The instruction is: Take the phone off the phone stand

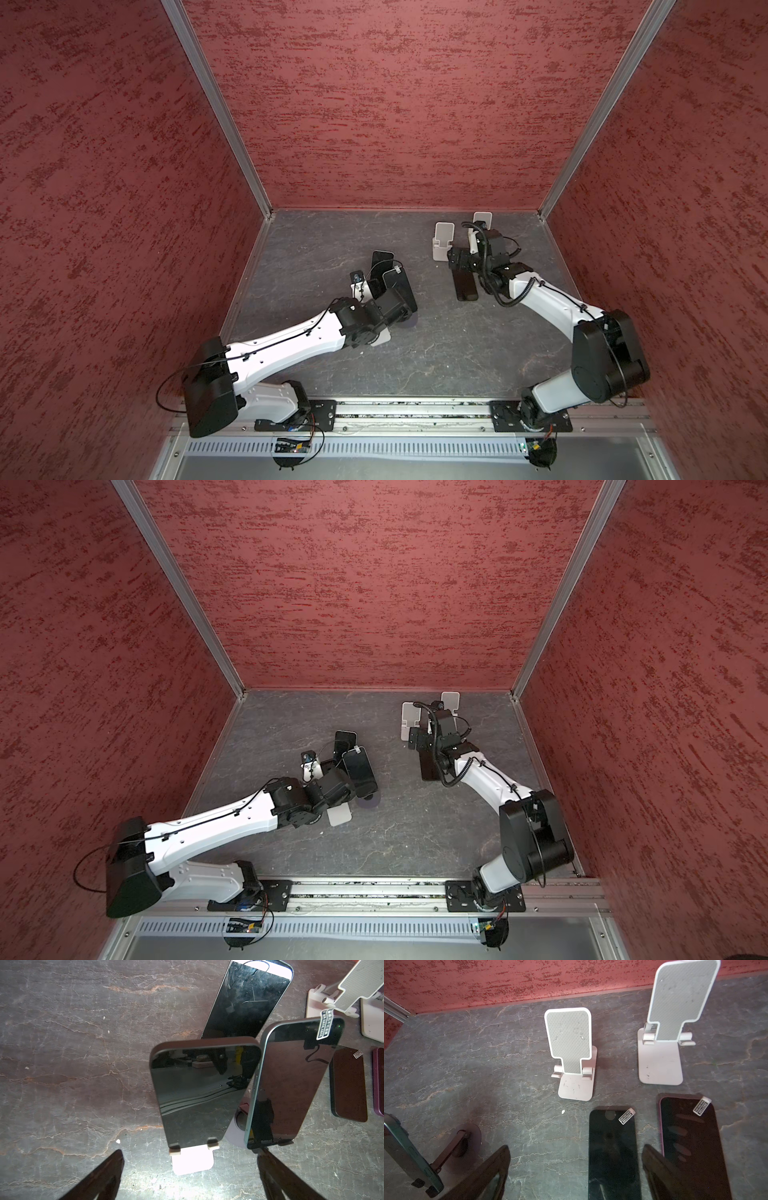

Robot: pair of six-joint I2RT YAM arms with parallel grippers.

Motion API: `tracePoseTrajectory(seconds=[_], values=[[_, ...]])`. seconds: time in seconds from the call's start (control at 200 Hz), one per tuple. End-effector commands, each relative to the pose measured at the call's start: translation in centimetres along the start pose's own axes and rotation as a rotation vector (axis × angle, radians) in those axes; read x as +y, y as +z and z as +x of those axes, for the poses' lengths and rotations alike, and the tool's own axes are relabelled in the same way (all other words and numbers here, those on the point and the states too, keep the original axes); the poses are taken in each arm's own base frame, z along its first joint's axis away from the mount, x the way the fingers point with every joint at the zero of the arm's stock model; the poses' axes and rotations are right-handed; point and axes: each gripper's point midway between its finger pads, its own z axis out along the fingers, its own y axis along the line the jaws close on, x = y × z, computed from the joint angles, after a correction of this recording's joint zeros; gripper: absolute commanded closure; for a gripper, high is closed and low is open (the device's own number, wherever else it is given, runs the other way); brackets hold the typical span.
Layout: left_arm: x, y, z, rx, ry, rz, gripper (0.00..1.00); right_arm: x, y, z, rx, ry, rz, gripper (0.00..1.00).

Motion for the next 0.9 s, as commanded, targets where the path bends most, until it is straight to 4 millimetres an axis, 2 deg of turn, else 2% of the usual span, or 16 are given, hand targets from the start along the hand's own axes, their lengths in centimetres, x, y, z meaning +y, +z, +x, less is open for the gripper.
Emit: tracePoseTrajectory(seconds=[0.0,0.897], values=[[-0.3,0.7,0.2,0.004,0.011,0.002,0.0,0.4,-0.7,-1.1,-0.047,0.0,-0.024,0.01],[-0.3,3.4,0.4,-0.05,0.043,-0.014,0.0,0.4,-0.3,-0.8,-0.03,-0.003,-0.025,0.01]])
